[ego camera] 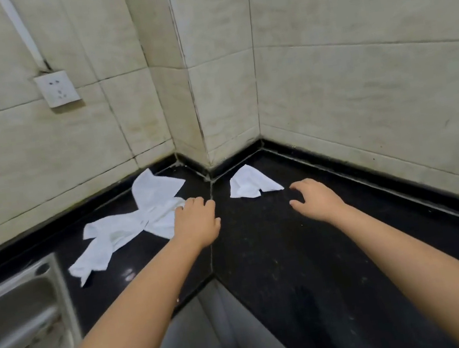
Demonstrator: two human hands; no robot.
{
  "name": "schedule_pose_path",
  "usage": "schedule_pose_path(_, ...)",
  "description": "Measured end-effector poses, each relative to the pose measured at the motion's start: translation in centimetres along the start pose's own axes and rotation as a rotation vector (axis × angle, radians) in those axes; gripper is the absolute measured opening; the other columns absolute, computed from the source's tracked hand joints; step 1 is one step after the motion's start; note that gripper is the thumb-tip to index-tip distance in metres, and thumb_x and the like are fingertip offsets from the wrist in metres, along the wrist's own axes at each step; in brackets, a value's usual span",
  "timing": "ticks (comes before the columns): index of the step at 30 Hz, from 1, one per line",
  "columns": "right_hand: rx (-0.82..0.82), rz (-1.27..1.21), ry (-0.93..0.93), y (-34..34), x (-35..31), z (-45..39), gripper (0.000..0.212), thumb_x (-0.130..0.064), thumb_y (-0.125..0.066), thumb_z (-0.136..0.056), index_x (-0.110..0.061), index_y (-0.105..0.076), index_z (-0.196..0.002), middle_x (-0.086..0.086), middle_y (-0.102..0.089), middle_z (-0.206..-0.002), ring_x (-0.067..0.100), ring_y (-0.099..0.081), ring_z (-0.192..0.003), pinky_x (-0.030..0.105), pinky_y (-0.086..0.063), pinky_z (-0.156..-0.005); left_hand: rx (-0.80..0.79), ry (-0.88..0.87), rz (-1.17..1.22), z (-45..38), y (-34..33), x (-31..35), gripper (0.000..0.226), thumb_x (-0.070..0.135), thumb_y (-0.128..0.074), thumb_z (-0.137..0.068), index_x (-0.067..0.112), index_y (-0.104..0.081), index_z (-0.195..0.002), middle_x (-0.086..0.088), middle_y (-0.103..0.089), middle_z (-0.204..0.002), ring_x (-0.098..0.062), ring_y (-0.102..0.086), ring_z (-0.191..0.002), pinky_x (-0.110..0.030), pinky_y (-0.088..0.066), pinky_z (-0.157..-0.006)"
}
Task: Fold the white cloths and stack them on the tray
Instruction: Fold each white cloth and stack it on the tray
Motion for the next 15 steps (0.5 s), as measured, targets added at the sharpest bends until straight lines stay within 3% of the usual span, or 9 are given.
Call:
schedule_pose_path(9, -0.175, -0.017, -0.311, -8.9, 1.9, -16.0, 0.039, -0.023, -0.049, -0.090, -0.006, -0.049, -0.125, 0.017, -0.054, -0.121, 0.031, -0.053, -0.110, 0.037, -0.046, -0.091, -0.155, -0.199, 0.112, -17.6, -9.6, -2.8, 0.036, 0.034, -0.042, -0.095, 0.011, -0.045, -0.122, -0.009, -0.048, -0.129, -0.027, -0.042, -0.123, -0.039, -0.037, -0.097)
schedule_pose_path(12, -0.218, -0.012, -0.387, -12.1, 2.8, -19.4, 0.039, -0.023, -0.048, -0.091, -0.005, -0.047, -0.125, 0.019, -0.050, -0.126, 0.033, -0.050, -0.114, 0.041, -0.045, -0.095, -0.215, -0.239, 0.157, -21.2, -12.3, -3.2, 0.036, 0.033, -0.041, -0.096, 0.011, -0.045, -0.124, -0.009, -0.048, -0.130, -0.027, -0.042, -0.122, -0.039, -0.038, -0.097)
schedule_pose_path(15, -0.243, 0.024, -0.455, -14.4, 3.6, -22.5, 0.050, -0.026, -0.047, -0.093, -0.008, -0.032, -0.136, 0.014, -0.033, -0.144, 0.034, -0.036, -0.129, 0.048, -0.036, -0.104, -0.259, -0.286, 0.172, -23.9, -14.9, -3.0, 0.037, 0.034, -0.040, -0.096, 0.011, -0.044, -0.125, -0.009, -0.048, -0.130, -0.027, -0.042, -0.123, -0.039, -0.038, -0.097)
Point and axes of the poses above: each hand's wrist, its own z-axis away from the middle knuckle, its own y-axis out of the back of the hand, x = y × z, the point moved 3 cm from there along -z, towards the middle knuckle
